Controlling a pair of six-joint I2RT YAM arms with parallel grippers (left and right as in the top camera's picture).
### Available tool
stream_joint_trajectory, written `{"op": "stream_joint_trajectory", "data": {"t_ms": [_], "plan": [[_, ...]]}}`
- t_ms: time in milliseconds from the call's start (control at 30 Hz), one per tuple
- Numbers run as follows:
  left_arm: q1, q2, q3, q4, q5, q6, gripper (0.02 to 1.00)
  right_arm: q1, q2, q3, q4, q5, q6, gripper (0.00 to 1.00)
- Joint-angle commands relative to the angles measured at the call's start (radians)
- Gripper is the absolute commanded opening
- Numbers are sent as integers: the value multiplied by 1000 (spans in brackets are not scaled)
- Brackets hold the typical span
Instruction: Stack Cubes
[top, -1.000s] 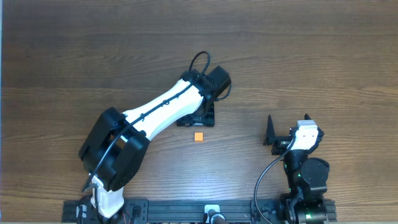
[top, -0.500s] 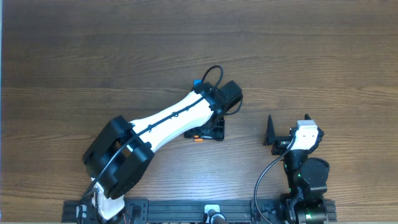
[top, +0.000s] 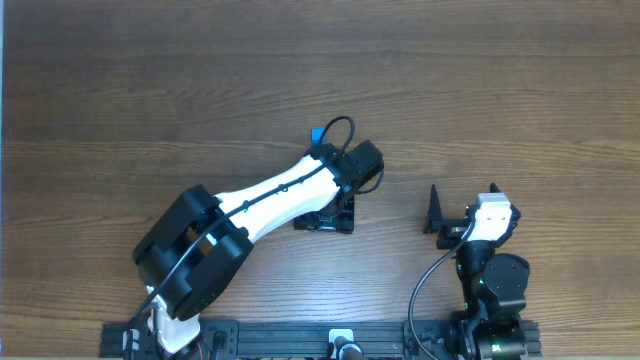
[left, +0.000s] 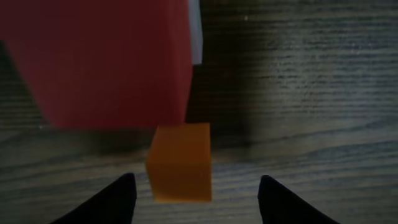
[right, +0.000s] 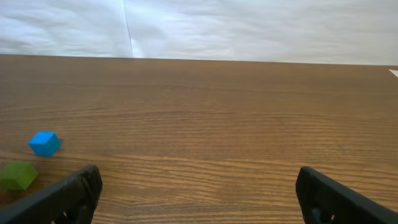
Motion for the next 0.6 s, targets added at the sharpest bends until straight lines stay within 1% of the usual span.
{"op": "stream_joint_trajectory", "data": {"t_ms": [33,167,233,400,467,600], "plan": [[8,-24,-30,22,10,-12,614,6,-5,-6,-2,-8,-4,991],[11,-24,-36,28,10,-12,606,6,-5,-6,-2,-8,-4,991],[15,-24,-37,28,10,-12,577,6,-5,-6,-2,-8,-4,993],[20,-24,-39,29,10,-12,340,6,-5,-6,-2,-8,-4,993],[23,-24,-39,30,10,-12,308,6,-5,-6,-2,-8,-4,993],[29,-24,-40,31,8,-12,185,6,-5,-6,-2,-8,-4,993]]}}
